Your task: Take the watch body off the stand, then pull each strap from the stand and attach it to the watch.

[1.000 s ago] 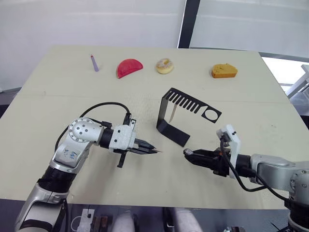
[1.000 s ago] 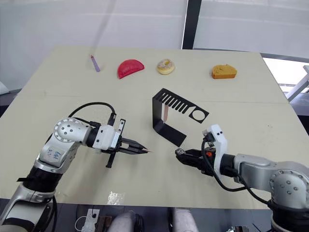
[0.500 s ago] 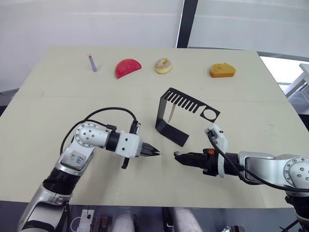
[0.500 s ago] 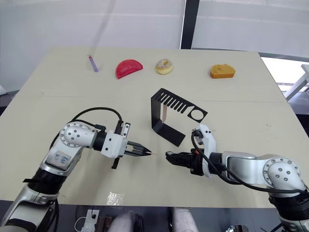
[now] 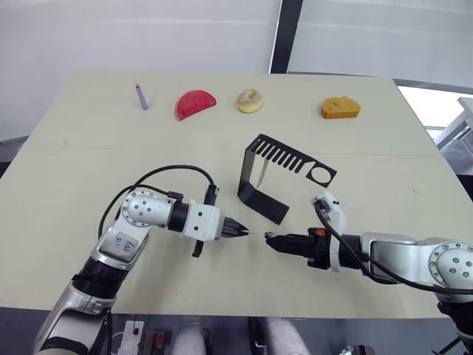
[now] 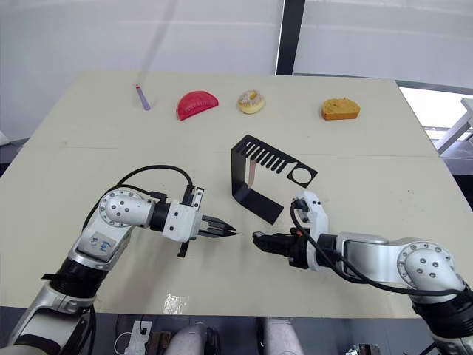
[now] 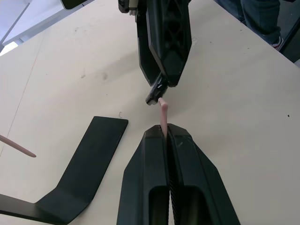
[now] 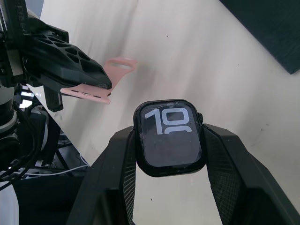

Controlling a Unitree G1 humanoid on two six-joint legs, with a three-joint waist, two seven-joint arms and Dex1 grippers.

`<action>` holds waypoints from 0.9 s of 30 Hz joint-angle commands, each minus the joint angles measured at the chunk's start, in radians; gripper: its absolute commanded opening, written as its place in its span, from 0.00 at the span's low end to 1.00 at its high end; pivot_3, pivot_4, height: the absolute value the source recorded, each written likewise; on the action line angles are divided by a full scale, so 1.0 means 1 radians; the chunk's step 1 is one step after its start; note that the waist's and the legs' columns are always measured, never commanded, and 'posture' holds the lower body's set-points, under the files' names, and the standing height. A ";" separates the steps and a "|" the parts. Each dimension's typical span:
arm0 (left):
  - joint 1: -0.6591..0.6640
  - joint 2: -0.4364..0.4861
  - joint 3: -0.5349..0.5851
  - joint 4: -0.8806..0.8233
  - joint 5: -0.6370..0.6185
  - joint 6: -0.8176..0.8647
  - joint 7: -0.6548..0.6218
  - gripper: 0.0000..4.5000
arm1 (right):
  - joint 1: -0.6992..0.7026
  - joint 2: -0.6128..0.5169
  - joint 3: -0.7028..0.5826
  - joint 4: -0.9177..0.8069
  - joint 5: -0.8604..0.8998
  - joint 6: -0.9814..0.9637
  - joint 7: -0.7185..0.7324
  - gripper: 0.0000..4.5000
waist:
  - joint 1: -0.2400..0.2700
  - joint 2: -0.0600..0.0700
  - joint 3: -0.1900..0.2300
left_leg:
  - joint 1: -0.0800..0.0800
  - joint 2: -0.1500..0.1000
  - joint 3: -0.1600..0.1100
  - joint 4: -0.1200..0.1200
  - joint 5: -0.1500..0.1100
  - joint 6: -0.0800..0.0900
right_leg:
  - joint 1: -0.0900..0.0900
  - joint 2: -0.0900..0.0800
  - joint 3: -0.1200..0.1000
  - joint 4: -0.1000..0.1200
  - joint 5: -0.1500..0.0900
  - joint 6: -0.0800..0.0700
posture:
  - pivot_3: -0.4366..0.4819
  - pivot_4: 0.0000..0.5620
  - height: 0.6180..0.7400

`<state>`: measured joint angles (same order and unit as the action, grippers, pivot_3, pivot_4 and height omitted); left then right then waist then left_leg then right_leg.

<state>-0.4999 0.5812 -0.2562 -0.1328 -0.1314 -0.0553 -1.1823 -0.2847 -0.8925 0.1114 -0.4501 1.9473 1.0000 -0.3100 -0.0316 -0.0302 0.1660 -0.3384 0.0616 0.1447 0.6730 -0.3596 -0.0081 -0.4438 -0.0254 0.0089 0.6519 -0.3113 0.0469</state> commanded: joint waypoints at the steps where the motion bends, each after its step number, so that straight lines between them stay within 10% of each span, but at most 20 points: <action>1: -0.014 -0.009 -0.008 -0.016 -0.001 -0.002 0.013 0.00 | -0.017 -0.013 -0.008 -0.035 0.025 -0.020 0.003 0.36 | 0.000 0.000 0.000 | 0.000 0.000 0.000 0.000 0.000 0.000 | 0.000 0.000 0.000 0.000 0.000 0.000 | 0.48 0.27 0.98; 27: -0.045 -0.032 -0.018 0.016 0.009 0.002 0.034 0.00 | -0.031 -0.025 -0.007 -0.027 0.025 -0.023 0.014 0.36 | 0.000 0.000 0.000 | 0.000 0.000 0.000 0.000 0.000 0.000 | 0.000 0.000 0.000 0.000 0.000 0.000 | 0.48 0.27 0.98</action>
<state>-0.5353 0.5529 -0.2765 -0.1050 -0.1159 -0.0468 -1.1562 -0.3041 -0.9029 0.1120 -0.4499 1.9474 0.9817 -0.3098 -0.0312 -0.0302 0.1660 -0.3385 0.0617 0.1446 0.6729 -0.3596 -0.0081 -0.4439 -0.0255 0.0088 0.6517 -0.3113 0.0469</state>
